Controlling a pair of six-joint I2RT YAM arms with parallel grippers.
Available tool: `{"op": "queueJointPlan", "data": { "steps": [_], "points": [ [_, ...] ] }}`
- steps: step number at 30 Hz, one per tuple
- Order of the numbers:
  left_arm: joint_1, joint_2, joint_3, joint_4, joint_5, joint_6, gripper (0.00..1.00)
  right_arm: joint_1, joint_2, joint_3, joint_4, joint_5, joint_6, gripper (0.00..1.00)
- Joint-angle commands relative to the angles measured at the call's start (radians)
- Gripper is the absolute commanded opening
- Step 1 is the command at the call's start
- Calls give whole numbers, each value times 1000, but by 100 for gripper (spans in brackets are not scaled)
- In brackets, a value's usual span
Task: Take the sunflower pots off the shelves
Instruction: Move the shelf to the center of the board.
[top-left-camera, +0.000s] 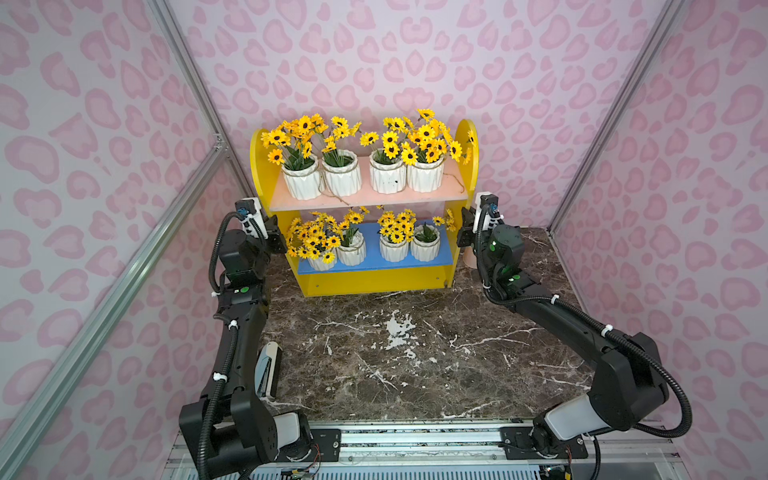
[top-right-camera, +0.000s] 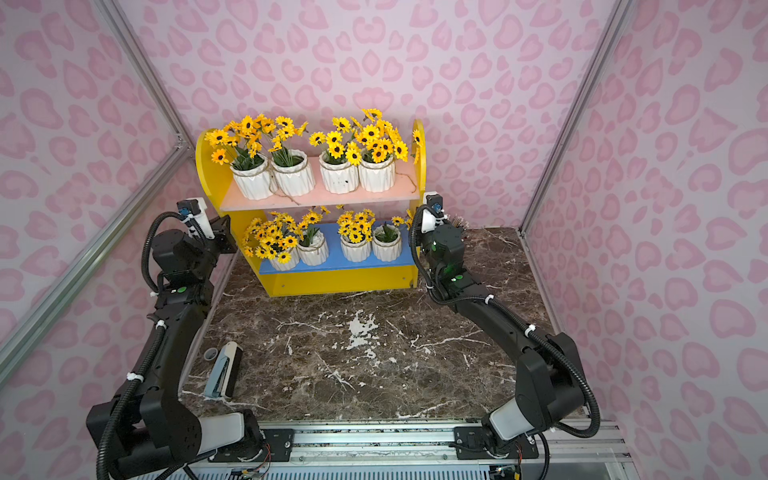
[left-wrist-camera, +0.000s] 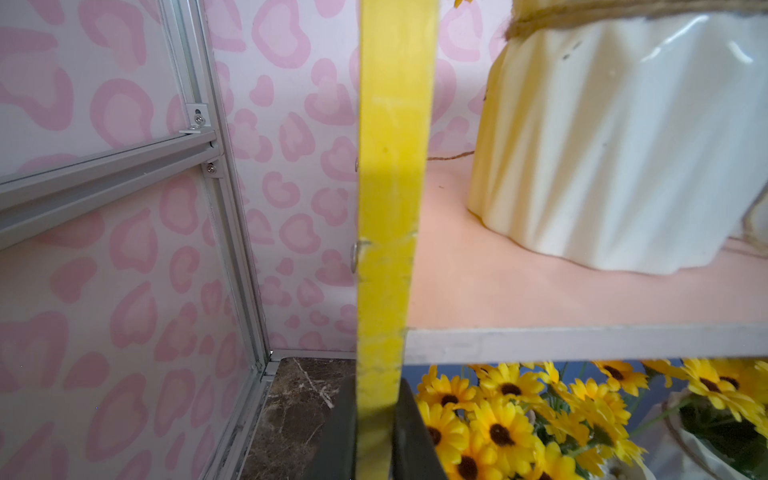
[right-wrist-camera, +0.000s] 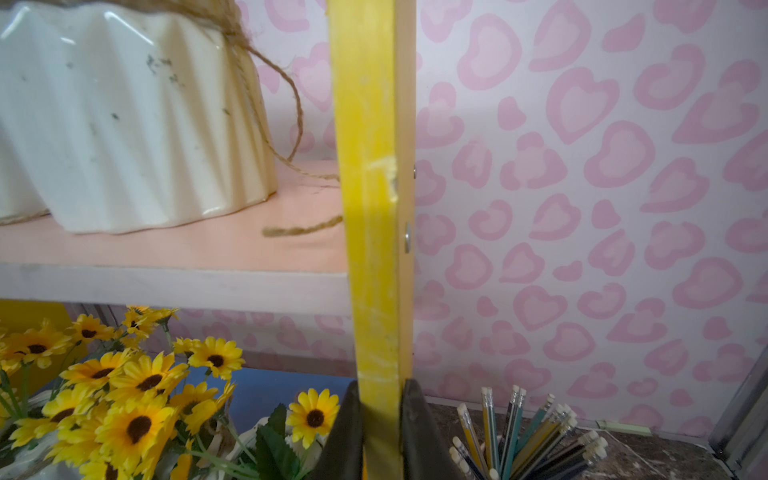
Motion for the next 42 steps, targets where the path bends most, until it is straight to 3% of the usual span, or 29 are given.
{"op": "queueJointPlan", "data": {
  "steps": [1,15,26,36,42],
  "points": [
    [-12,-41,-6,103,102,-39,4,14,-44,-19,60,-34,56,0],
    [-20,-132,-56,50,71,-42,4,79,-197,-121,-11,32,66,0],
    [-36,-96,-45,61,121,-72,4,91,-277,-174,-59,59,76,0],
    [-41,-99,-65,60,76,-117,4,78,-250,-145,-87,73,82,0],
    [-41,-100,-76,32,23,-169,5,33,-229,-97,-156,20,111,0]
  ]
}}
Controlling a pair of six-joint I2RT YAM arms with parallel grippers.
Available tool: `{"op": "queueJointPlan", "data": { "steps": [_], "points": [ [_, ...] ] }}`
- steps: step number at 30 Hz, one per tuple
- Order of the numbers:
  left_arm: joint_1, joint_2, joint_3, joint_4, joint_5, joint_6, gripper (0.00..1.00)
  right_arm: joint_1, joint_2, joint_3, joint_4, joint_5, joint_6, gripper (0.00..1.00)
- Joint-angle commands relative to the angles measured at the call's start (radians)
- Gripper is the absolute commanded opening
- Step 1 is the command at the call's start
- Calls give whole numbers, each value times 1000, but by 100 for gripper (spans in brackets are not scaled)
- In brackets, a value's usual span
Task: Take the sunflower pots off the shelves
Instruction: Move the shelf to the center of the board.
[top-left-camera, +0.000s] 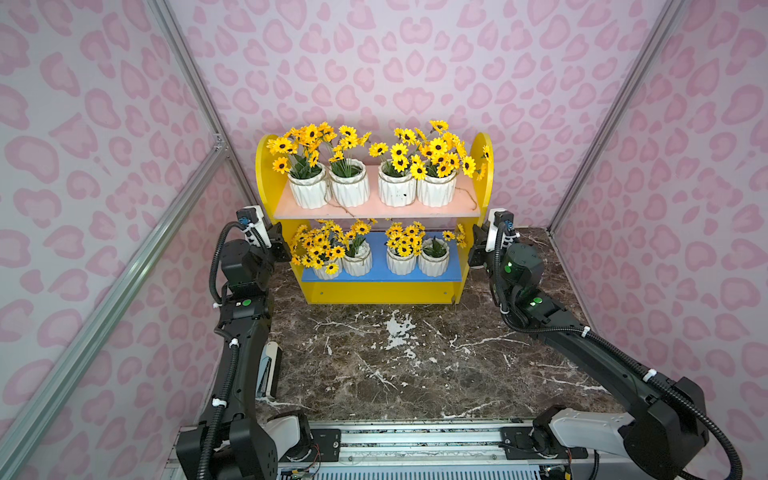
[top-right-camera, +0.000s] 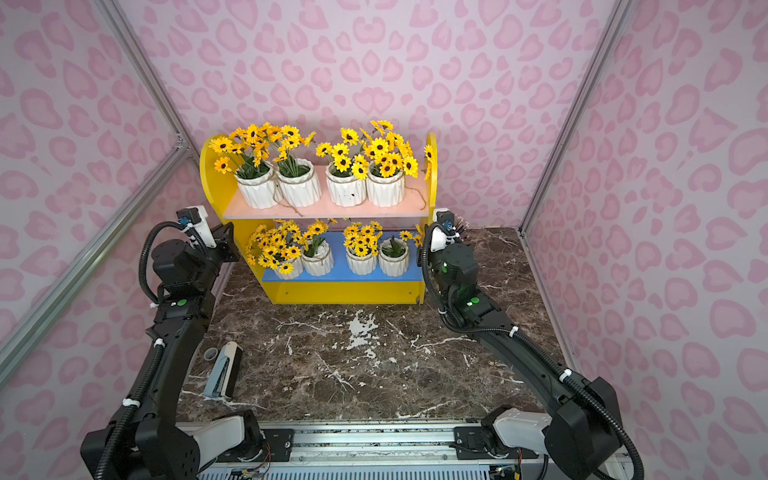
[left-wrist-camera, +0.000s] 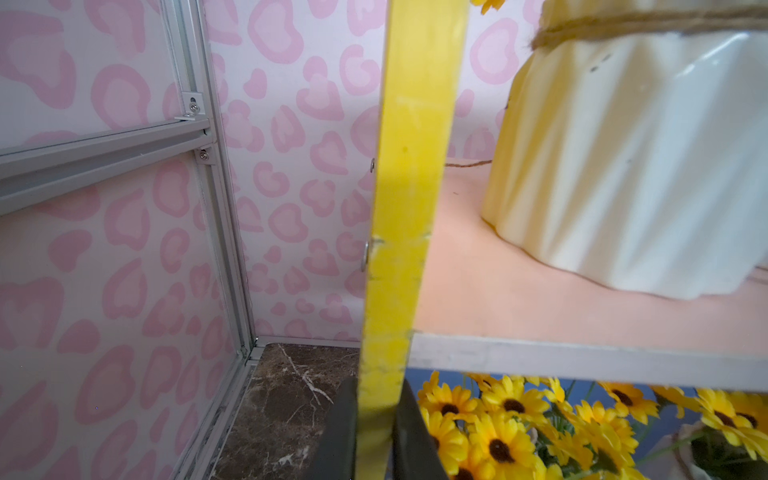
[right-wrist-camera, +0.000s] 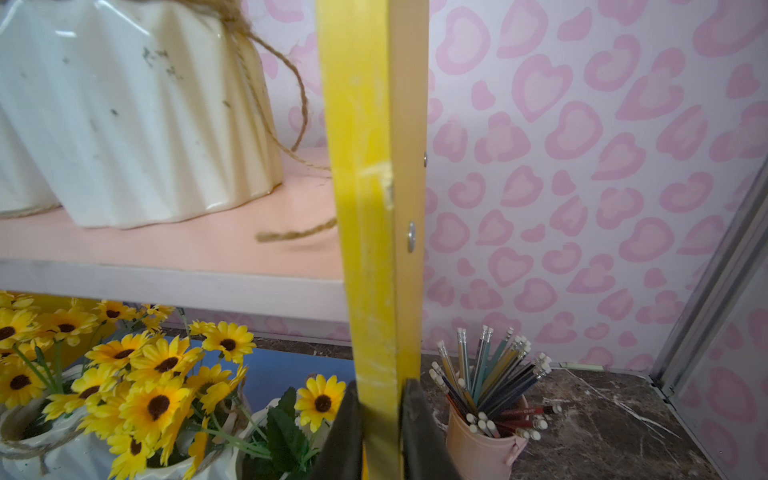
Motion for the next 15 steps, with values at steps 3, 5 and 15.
{"op": "queueJointPlan", "data": {
  "steps": [3,5,15],
  "points": [
    [-8,0,-1,31,18,-125,5,-7,10,42,2,-67,80,0],
    [-8,4,-4,30,21,-125,8,-10,16,47,-4,-71,85,0],
    [-8,-6,5,3,7,-143,28,-9,32,80,-50,-75,85,46]
  ]
}}
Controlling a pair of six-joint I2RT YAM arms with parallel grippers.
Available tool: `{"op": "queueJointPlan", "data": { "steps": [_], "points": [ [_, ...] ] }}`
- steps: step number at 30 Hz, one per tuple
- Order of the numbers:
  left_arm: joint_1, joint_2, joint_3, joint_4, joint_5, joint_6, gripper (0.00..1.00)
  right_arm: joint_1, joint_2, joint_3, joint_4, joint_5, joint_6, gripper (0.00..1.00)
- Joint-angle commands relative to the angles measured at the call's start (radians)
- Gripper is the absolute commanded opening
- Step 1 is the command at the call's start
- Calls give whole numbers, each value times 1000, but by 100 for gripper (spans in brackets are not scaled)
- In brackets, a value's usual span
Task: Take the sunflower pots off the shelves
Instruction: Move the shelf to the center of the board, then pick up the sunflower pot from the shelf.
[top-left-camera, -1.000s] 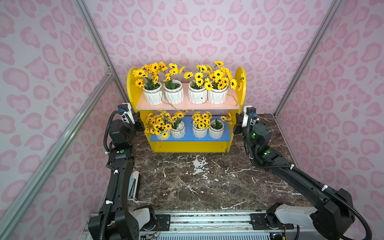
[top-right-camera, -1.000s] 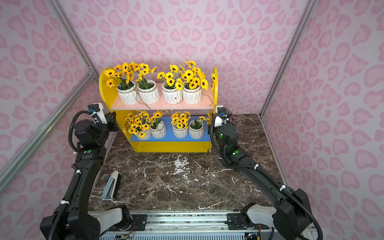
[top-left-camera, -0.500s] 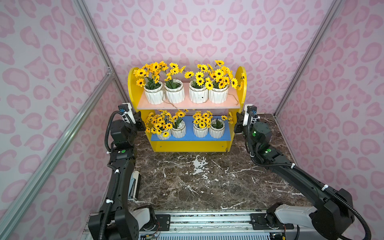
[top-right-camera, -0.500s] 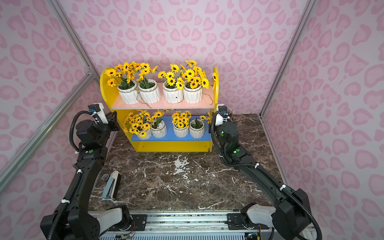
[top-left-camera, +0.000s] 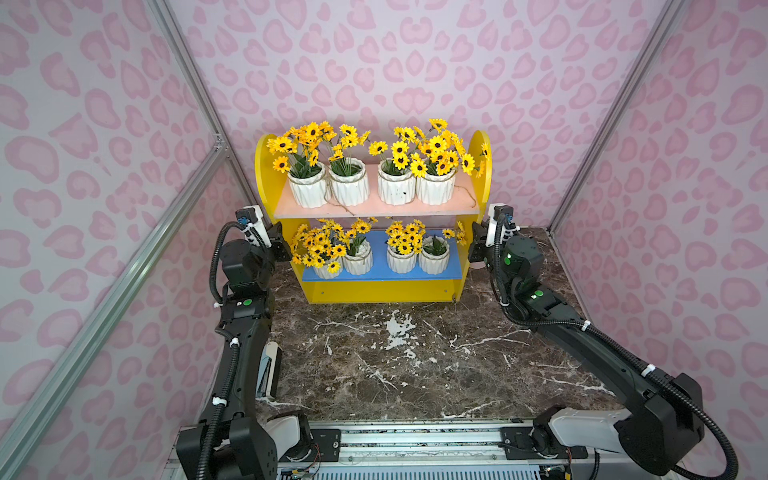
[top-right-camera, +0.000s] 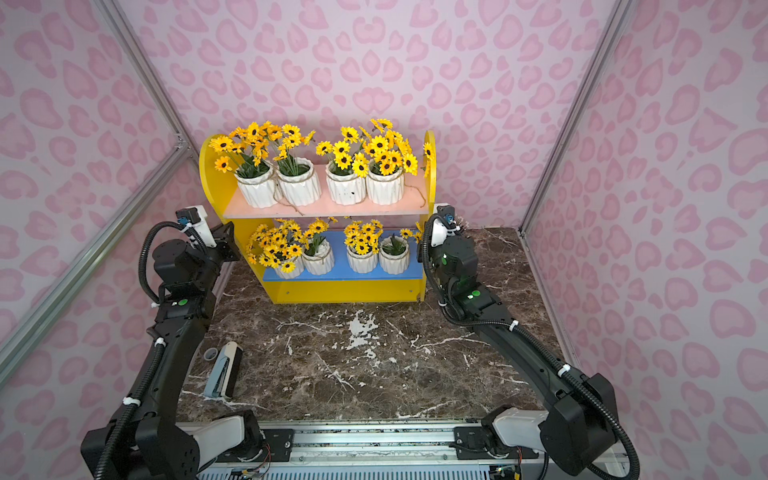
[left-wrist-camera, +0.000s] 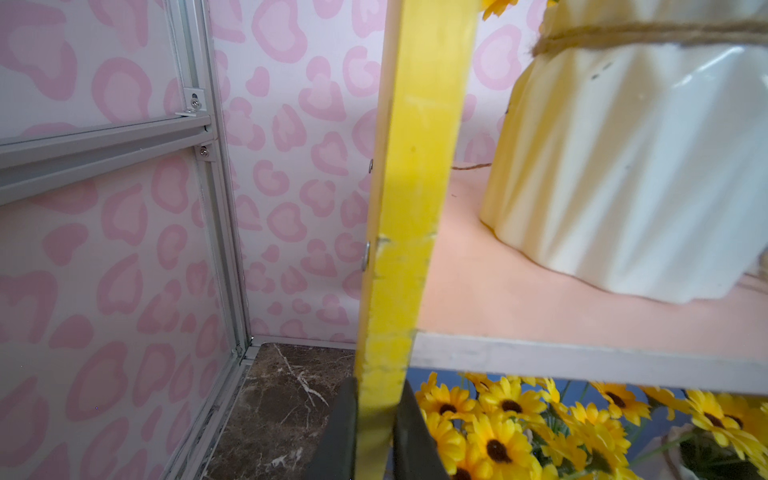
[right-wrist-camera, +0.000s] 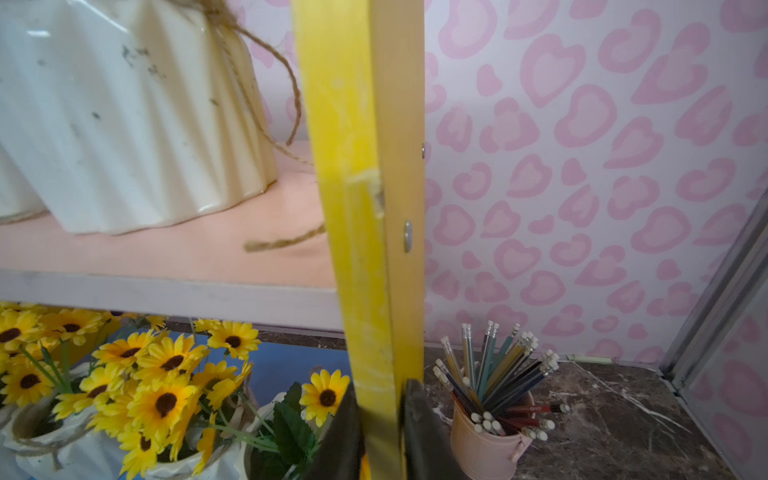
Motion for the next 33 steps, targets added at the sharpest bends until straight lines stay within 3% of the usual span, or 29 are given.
{"op": "queueJointPlan", "data": {
  "steps": [1,3,7,13,22,28,33],
  "points": [
    [-6,-13,8,-10,5,-94,32,1,3,26,7,-30,30,50],
    [-6,-25,8,-24,-12,-92,34,2,2,29,2,-32,30,55],
    [-6,-45,2,-47,-36,-97,56,2,3,34,-15,-32,27,64],
    [-6,-85,-1,-106,-97,-103,77,2,-3,48,-45,-24,11,76],
    [-6,-296,-87,-191,-144,-191,92,5,-69,35,-119,-6,-9,80],
    [-17,-395,-115,-282,6,-227,98,64,-153,16,-180,54,-63,80],
    [-78,-441,-167,-256,189,-272,100,143,-208,69,-240,85,-88,80]
  ]
}}
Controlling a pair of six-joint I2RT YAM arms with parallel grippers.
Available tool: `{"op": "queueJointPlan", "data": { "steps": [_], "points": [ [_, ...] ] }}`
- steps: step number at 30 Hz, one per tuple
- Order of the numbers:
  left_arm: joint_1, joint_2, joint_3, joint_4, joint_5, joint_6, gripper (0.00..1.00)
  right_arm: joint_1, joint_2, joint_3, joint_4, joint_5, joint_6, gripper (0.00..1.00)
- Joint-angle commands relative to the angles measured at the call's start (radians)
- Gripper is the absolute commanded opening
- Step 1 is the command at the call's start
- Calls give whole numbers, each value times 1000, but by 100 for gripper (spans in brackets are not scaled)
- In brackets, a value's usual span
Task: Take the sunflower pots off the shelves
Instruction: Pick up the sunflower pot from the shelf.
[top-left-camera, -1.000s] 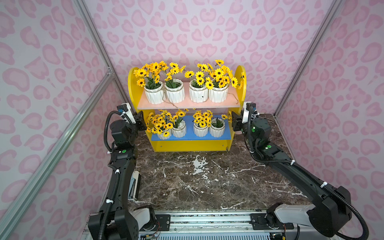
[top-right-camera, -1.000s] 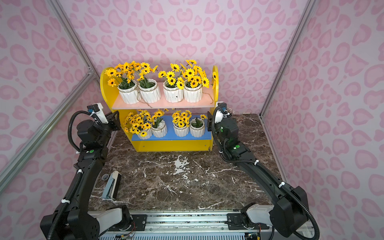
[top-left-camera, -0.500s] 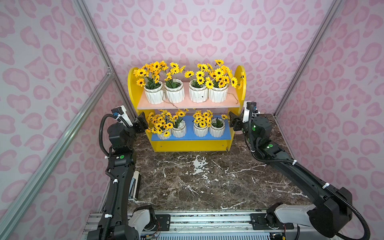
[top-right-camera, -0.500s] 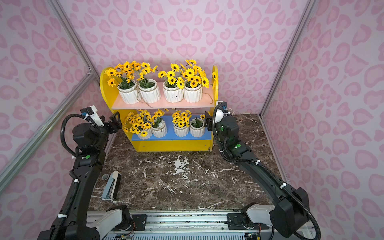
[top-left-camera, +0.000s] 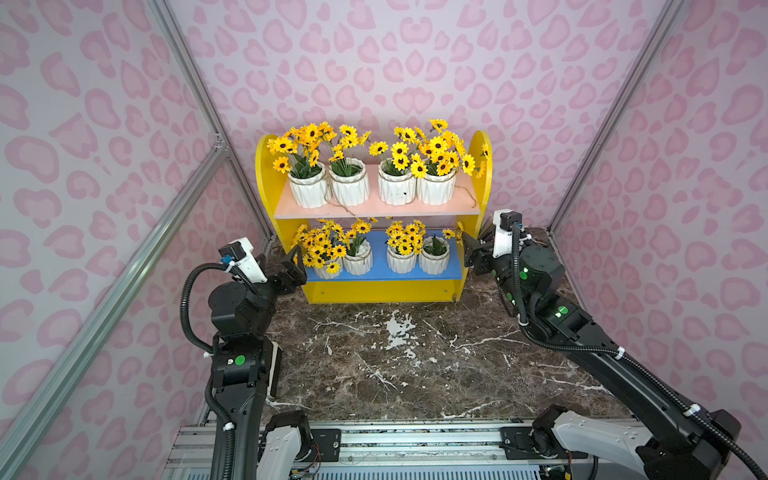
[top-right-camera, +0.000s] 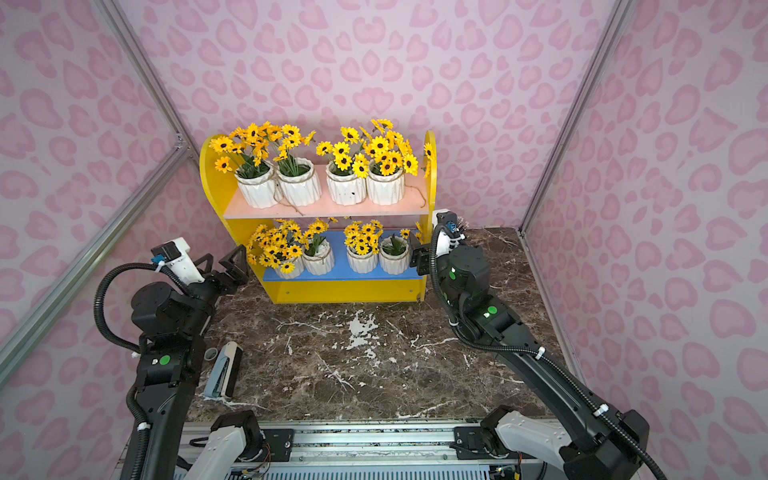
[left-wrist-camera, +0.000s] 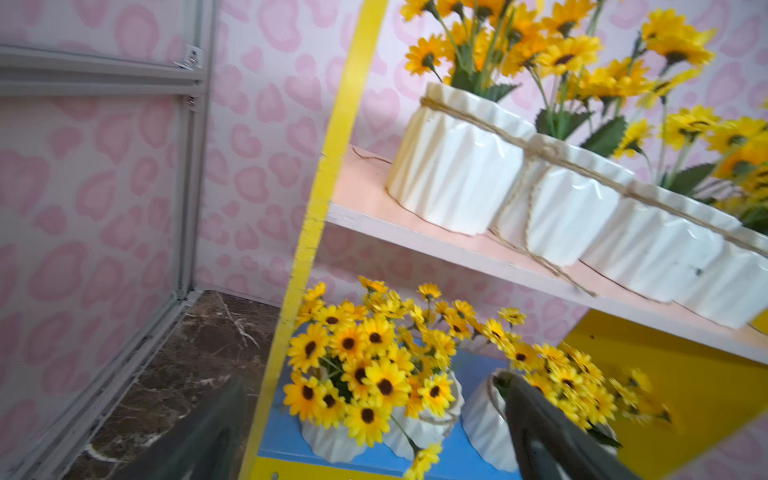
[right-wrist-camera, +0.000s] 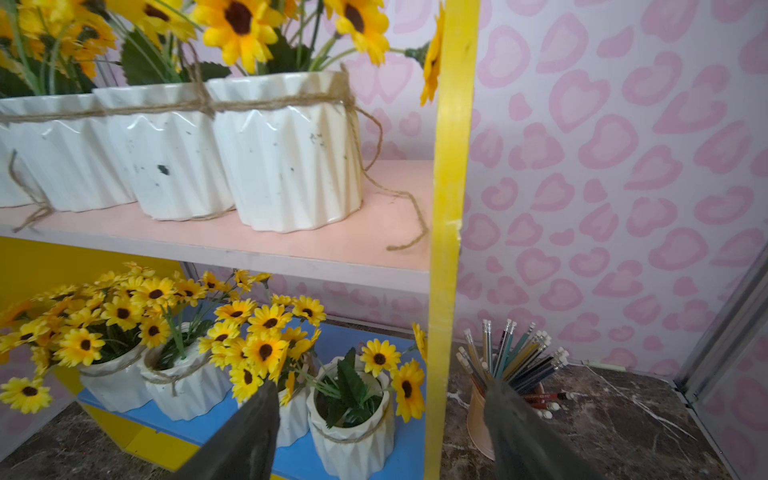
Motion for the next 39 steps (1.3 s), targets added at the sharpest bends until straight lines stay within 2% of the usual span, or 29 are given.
{"op": "queueJointPlan", "data": {
  "steps": [1,6,13,19,23,30,39],
  "points": [
    [-28,-17,-29,15,167,-58,100,31,-16,58,-38,34,-23,80],
    [-81,-25,-65,114,292,-99,100,97,34,185,-94,68,-21,80],
    [-152,16,-86,140,300,-86,100,207,148,335,-63,184,-80,83],
    [-197,46,-94,165,302,-76,100,197,270,464,-43,213,-91,94],
    [-219,61,-79,161,296,-58,100,154,363,570,-75,159,-55,99],
    [-242,73,-75,166,291,-48,100,105,481,707,-155,134,19,99],
    [-253,86,-71,165,286,-35,100,75,514,732,-195,105,64,98]
  ]
}}
